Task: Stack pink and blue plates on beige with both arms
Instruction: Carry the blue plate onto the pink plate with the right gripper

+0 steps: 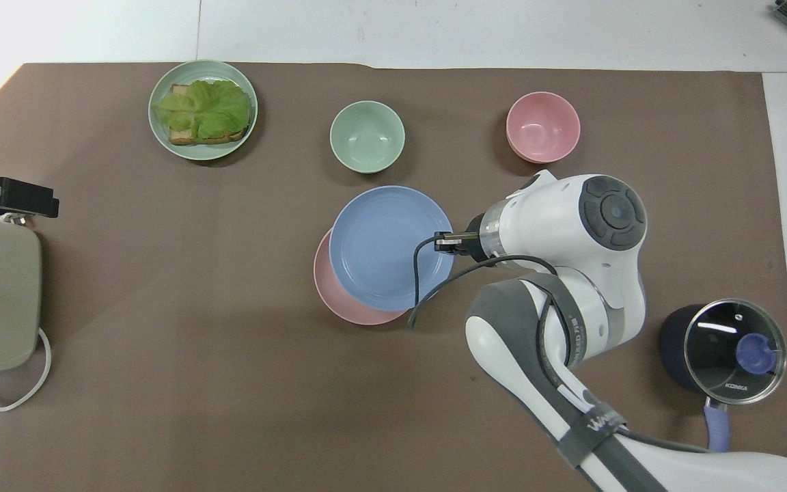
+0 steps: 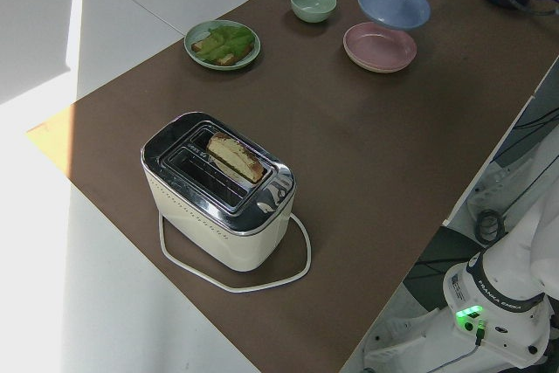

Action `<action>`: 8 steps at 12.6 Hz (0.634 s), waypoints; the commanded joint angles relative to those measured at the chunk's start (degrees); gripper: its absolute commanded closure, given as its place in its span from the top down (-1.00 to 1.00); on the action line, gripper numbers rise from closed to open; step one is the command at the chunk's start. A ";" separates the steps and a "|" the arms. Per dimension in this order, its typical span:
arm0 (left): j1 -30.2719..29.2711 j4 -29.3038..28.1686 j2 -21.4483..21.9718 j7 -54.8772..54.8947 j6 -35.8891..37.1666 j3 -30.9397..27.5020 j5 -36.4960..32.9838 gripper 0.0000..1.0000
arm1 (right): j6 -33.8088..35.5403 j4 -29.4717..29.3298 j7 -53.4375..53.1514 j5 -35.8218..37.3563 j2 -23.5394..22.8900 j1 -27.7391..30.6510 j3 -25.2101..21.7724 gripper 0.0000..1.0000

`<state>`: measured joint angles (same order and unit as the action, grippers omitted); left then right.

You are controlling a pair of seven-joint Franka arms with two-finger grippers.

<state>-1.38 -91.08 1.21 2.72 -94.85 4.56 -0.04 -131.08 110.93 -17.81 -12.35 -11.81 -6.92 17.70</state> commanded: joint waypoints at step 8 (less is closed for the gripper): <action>-0.38 -0.15 0.28 0.62 0.55 0.36 -0.93 1.00 | -4.63 -1.60 -7.86 -0.39 -7.61 -3.81 0.06 -0.94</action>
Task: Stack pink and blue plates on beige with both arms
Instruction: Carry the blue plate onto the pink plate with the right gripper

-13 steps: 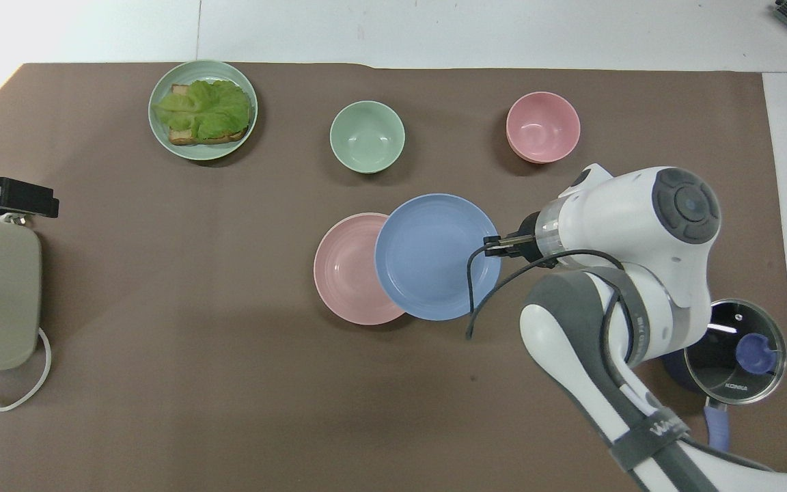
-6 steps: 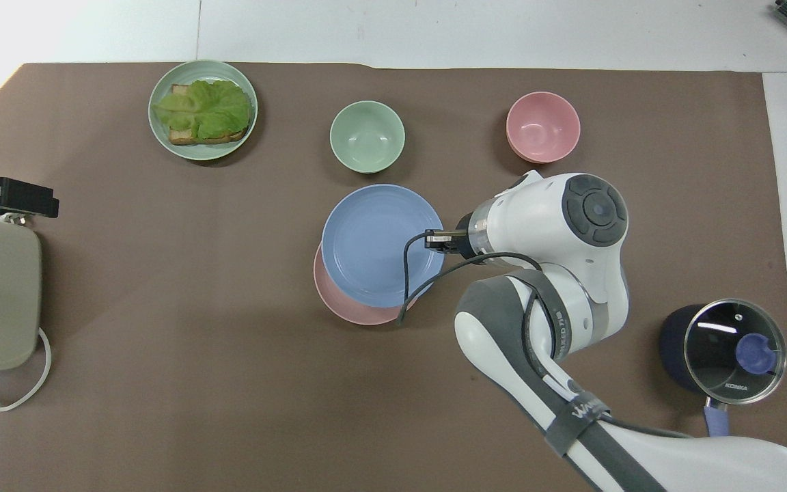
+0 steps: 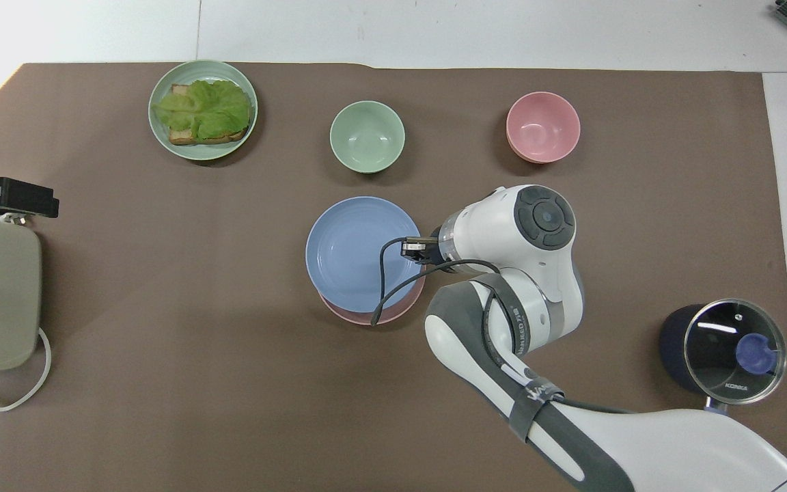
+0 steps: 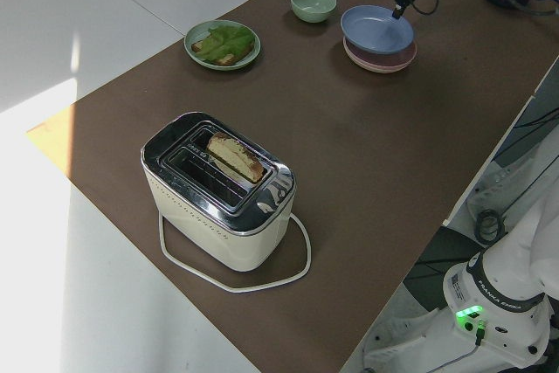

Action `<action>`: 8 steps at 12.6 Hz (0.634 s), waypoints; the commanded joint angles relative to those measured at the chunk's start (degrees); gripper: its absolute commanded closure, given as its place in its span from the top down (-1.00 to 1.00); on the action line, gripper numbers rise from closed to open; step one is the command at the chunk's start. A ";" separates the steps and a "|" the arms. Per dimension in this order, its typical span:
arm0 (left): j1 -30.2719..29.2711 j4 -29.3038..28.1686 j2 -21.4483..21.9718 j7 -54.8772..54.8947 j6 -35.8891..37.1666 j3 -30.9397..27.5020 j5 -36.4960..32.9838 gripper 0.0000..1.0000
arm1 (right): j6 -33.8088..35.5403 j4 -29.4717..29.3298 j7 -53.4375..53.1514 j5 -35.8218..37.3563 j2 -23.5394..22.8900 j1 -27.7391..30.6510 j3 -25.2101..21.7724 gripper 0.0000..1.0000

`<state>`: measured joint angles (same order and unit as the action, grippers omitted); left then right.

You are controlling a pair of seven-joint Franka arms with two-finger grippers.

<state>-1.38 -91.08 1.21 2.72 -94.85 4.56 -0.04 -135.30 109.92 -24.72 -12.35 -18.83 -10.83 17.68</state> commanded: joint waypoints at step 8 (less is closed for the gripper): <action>-0.38 -0.15 0.28 0.62 0.55 0.28 -1.01 1.00 | -0.58 -1.46 -1.03 0.13 -0.68 0.02 -0.01 1.00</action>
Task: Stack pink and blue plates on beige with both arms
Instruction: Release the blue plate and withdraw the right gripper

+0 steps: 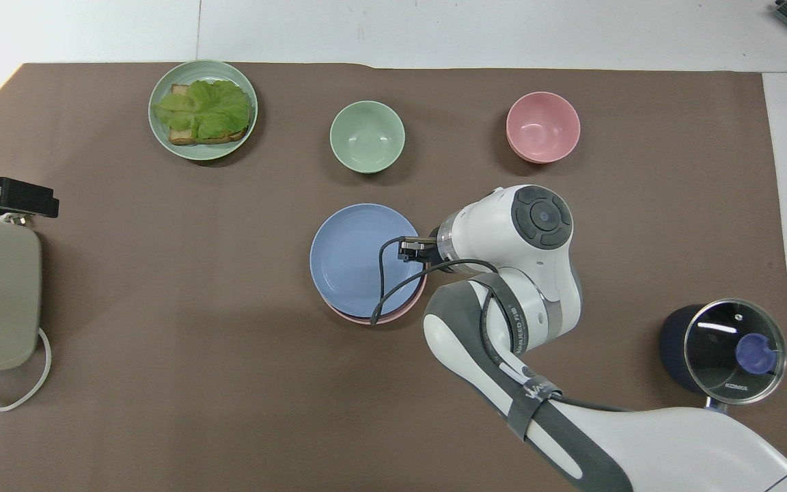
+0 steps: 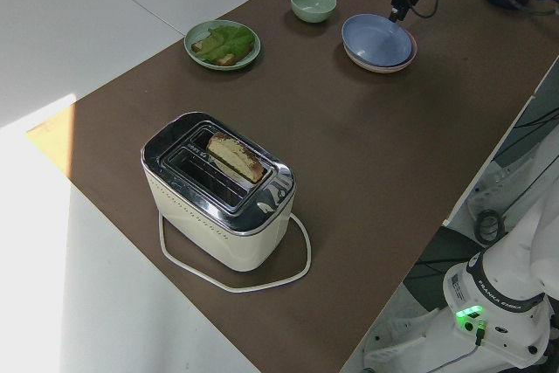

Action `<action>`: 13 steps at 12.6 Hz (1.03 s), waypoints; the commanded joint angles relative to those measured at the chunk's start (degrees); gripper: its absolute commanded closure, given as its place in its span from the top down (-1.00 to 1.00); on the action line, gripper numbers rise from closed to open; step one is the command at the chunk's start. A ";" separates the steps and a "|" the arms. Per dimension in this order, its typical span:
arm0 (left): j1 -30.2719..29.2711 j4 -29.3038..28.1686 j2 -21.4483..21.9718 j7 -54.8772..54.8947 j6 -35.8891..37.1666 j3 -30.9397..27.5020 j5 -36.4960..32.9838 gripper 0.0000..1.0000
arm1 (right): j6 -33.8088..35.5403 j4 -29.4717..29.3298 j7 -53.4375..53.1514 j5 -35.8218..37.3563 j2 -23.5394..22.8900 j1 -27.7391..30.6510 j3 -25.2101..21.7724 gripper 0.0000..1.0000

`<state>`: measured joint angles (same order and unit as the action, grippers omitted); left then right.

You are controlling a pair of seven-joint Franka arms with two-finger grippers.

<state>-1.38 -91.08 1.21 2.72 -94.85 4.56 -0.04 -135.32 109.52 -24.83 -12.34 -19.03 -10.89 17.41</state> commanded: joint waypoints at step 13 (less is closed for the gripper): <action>-0.38 -0.15 0.28 0.62 0.55 0.28 -0.93 1.00 | 16.90 -4.12 5.30 11.55 18.49 20.54 -0.27 1.00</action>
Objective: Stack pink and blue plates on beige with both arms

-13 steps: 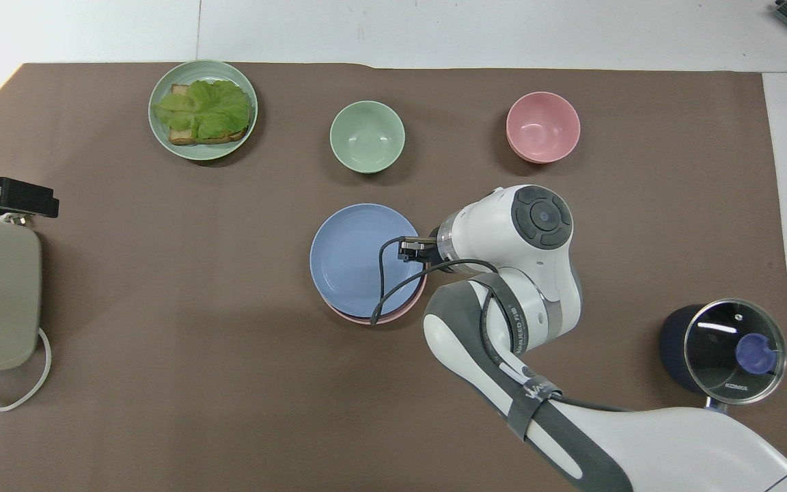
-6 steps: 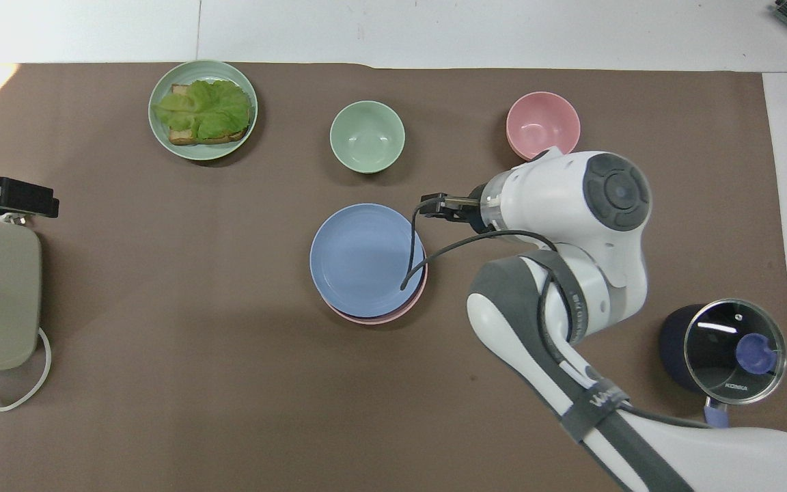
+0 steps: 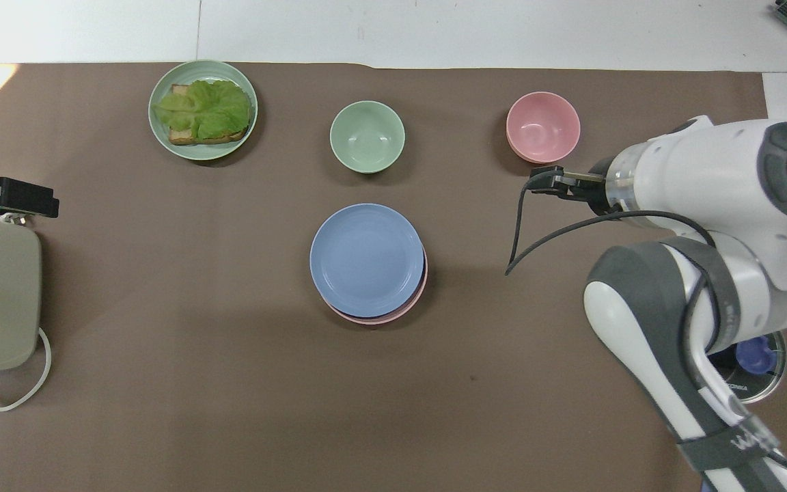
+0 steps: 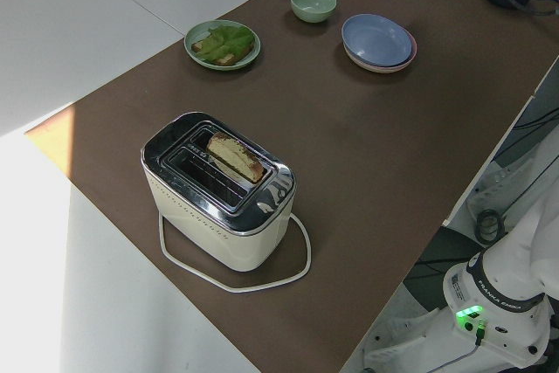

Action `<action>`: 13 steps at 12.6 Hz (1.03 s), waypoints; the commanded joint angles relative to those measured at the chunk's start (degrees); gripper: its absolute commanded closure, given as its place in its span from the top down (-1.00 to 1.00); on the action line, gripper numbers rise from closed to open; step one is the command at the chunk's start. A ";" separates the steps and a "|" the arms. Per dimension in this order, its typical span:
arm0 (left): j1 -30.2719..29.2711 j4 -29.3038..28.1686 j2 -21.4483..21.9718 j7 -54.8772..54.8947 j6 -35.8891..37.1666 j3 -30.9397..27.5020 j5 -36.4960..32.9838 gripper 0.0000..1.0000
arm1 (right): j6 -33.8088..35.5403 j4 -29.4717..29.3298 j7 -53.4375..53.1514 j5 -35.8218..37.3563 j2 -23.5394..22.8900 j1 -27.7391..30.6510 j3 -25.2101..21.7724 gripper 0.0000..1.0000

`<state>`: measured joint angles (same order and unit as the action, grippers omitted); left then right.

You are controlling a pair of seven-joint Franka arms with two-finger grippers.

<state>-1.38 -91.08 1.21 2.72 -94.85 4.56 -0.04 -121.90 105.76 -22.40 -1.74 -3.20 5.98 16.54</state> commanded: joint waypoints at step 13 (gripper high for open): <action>-0.38 -0.15 0.28 0.62 0.54 0.28 -0.93 1.00 | 24.77 -14.35 17.11 7.45 3.56 7.55 -1.42 1.00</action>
<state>-1.38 -91.08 1.21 2.72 -94.85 4.56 -0.04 -99.56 93.71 -8.06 4.19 1.56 13.11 14.67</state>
